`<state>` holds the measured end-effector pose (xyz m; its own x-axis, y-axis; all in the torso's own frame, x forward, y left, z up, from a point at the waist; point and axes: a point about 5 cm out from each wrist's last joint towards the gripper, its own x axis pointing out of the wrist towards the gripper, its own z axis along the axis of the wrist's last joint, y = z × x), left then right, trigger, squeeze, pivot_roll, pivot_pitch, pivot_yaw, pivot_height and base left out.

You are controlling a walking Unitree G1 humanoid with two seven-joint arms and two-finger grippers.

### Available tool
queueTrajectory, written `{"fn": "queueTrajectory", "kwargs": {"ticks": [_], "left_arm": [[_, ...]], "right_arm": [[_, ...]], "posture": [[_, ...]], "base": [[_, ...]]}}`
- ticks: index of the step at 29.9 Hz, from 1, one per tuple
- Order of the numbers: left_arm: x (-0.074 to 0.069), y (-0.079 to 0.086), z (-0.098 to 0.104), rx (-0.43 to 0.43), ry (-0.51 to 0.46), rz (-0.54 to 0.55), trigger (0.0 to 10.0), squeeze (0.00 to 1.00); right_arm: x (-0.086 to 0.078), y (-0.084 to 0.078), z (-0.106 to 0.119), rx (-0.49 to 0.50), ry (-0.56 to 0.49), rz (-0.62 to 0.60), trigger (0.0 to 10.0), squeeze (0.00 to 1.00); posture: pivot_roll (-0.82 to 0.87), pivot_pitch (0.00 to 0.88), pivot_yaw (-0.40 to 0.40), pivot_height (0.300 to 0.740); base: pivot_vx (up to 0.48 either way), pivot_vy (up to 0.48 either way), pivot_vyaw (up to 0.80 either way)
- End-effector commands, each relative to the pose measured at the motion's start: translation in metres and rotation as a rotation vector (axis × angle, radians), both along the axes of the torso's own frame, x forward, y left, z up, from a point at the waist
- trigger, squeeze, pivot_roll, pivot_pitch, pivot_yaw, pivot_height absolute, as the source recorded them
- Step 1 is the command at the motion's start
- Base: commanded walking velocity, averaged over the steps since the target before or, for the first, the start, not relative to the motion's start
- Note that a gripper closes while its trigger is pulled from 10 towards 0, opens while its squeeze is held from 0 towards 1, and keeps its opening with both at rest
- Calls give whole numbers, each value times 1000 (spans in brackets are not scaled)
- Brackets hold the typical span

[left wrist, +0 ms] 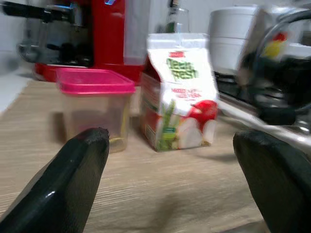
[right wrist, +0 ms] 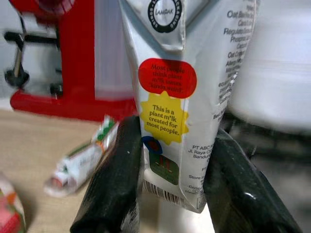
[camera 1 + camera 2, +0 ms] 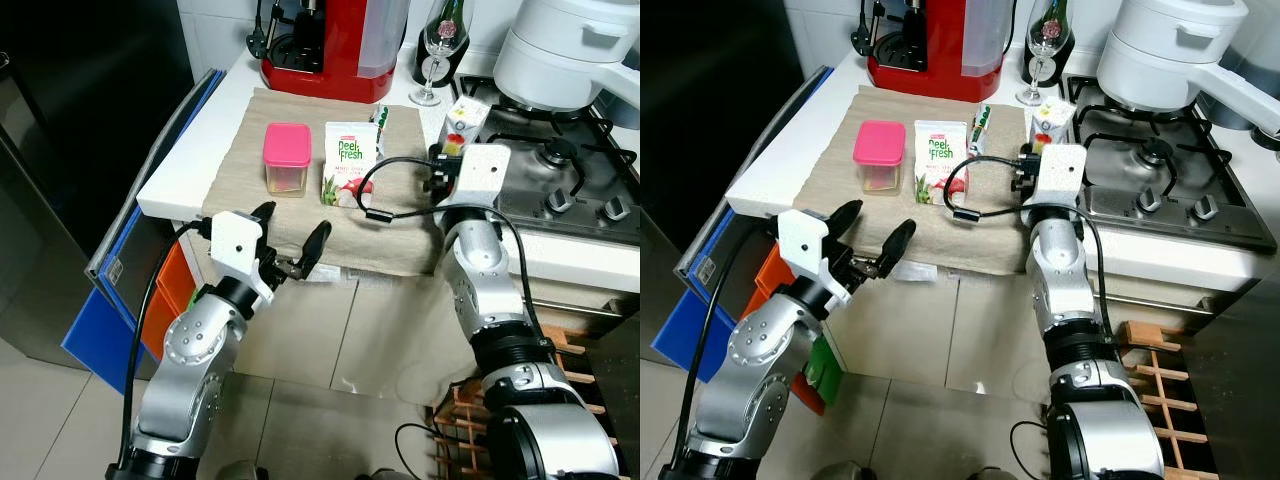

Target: Restocking fridge

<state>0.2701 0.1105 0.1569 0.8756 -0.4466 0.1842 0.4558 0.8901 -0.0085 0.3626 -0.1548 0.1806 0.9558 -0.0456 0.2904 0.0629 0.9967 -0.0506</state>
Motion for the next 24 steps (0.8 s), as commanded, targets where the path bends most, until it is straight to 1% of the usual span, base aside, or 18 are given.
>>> {"fn": "queueTrajectory", "kwargs": {"ticks": [1, 2, 4, 6, 7, 10, 11, 13, 14, 18, 24], "left_arm": [[3, 1, -2, 16, 5, 29, 10000, 0], [3, 1, -2, 16, 5, 29, 10000, 0], [5, 8, 5, 20, -11, 118, 10000, 0], [5, 12, 13, 25, -24, 172, 10000, 0], [4, 10, 19, 11, -41, 167, 10000, 0], [6, 2, 29, -11, -69, 147, 10000, 0], [6, 2, 29, -11, -69, 147, 10000, 0], [8, -3, 34, -23, -88, 136, 10000, 0], [11, -6, 33, -43, -78, 137, 10000, 0], [13, -8, 30, -59, -49, 149, 10000, 0], [14, -10, 30, -64, -33, 158, 10000, 0]], "right_arm": [[-5, -5, 12, -28, -67, -14, 10000, 0], [-5, -5, 12, -28, -67, -14, 10000, 0], [-18, -14, 20, -46, -131, -45, 10000, 0], [-30, -20, 23, -58, -161, -65, 10000, 0], [-38, -23, 21, -67, -164, -76, 10000, 0], [-50, -30, 13, -75, -140, -101, 10000, 0], [-50, -30, 13, -75, -140, -101, 10000, 0], [-54, -34, 5, -66, -103, -119, 10000, 0], [-57, -38, 0, -62, -76, -125, 10000, 0], [-60, -41, 0, -69, -64, -116, 10000, 0], [-63, -39, -1, -66, -42, -102, 10000, 0]], "posture": [[25, 1, -35, 740], [25, 1, -35, 740], [15, 0, -40, 740], [3, 0, -39, 740], [-2, 0, -40, 740], [-14, 0, -45, 740], [-14, 0, -45, 740], [-18, 0, -47, 740], [-25, 0, -47, 740], [-30, 0, -47, 740], [-34, 0, -42, 740]], "base": [[0, 0, 0], [0, 0, 0], [0, 0, 0], [0, 0, 0], [0, 0, 0], [0, 0, 0], [0, 0, 0], [0, 0, 0], [0, 0, 0], [0, 0, 0], [0, 0, 0]]}}
